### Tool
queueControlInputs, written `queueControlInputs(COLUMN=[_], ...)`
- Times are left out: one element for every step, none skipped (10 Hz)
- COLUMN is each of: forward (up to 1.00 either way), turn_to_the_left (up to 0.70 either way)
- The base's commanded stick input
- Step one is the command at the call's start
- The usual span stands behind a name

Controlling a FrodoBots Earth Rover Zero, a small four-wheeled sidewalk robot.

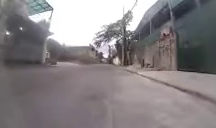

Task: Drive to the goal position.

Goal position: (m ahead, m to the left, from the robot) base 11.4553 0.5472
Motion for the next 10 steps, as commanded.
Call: queueControlInputs(forward=[1.0, 1.0, 1.0, 1.0, 1.0, 1.0, 1.0, 1.0, 1.0, 1.0], turn_to_the_left=[0.0, 0.0, 0.0, 0.0, 0.0, 0.0, 0.0, 0.0, 0.0, 0.0])
